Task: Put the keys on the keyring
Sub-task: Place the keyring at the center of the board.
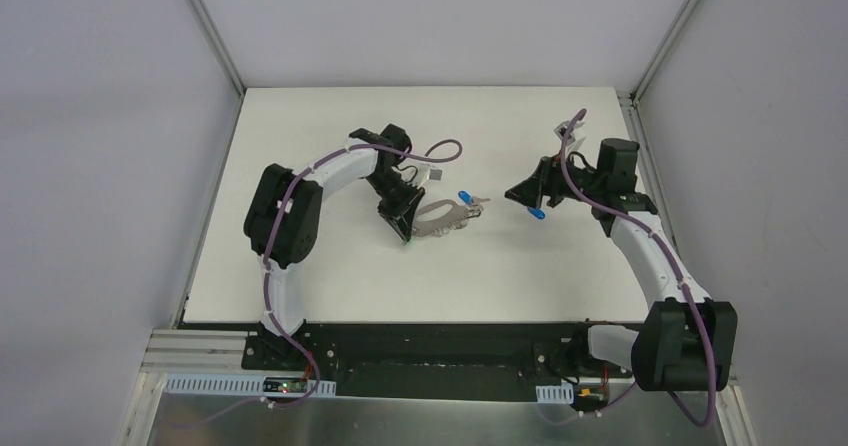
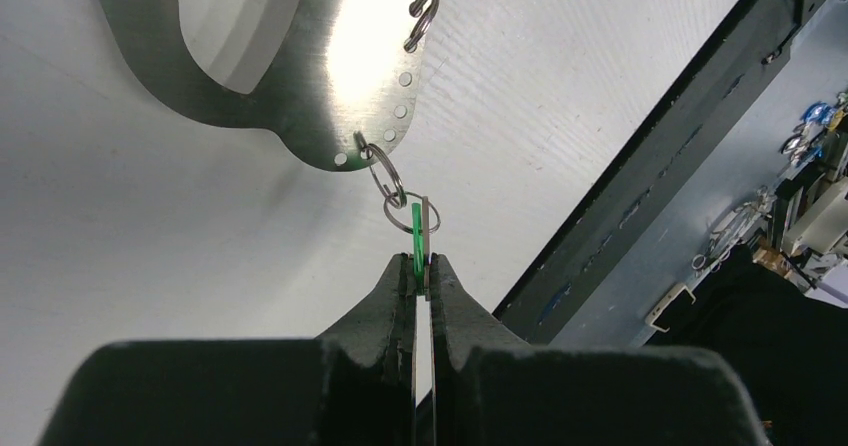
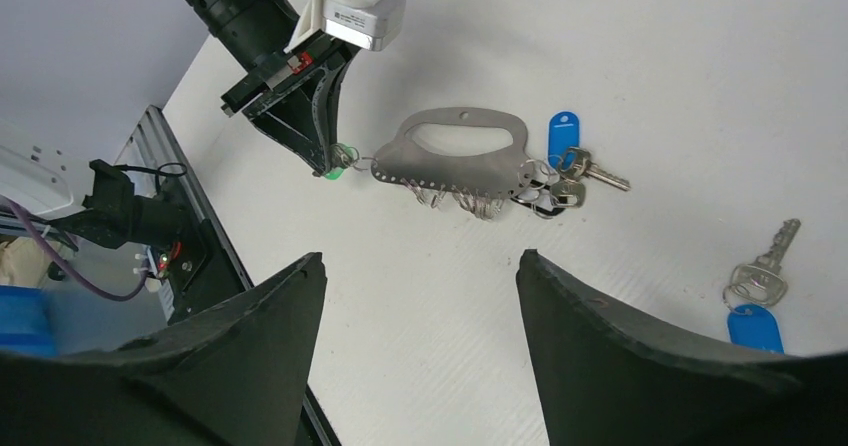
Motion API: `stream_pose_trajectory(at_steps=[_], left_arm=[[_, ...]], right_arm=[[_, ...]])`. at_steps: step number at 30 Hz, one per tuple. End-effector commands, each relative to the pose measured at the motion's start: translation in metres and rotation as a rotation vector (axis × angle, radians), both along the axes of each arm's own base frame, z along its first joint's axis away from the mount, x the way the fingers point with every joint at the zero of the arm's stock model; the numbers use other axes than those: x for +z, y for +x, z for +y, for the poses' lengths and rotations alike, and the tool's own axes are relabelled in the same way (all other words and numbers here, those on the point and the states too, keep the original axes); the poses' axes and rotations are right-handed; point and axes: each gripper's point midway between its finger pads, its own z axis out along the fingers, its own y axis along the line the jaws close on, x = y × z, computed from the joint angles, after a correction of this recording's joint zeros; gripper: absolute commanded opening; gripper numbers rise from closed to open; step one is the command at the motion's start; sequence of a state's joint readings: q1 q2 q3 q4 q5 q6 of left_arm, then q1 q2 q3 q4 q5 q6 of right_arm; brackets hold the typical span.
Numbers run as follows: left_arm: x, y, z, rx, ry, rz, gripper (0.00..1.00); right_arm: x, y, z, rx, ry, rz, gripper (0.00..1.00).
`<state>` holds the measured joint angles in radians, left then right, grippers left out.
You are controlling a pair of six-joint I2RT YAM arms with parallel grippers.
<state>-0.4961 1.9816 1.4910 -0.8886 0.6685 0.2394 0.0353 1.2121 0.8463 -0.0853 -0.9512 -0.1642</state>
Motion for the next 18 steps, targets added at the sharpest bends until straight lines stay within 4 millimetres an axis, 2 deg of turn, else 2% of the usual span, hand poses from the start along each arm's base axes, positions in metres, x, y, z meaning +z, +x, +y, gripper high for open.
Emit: stream_pose_trajectory(at_steps=[1,11,18], left_arm=[[-0.01,-0.013,0.014,-0.015,0.077,0.058,0.02],[-0.022,-0.028,0.033,-0.027,0.162,0.098,0.24],[-0.019,-0.033,0.042,-0.035,0.174,0.081,0.32]], right_arm=[[-0.002,-0.002,-0.01,-0.023,-0.055,-0.049,0.74],[-0.019,0.0,-0.025,-0.077,-0.152,-0.044,0.78],[-0.026,0.004,-0.031,-0.098,-0.194,-0.032,0.8]])
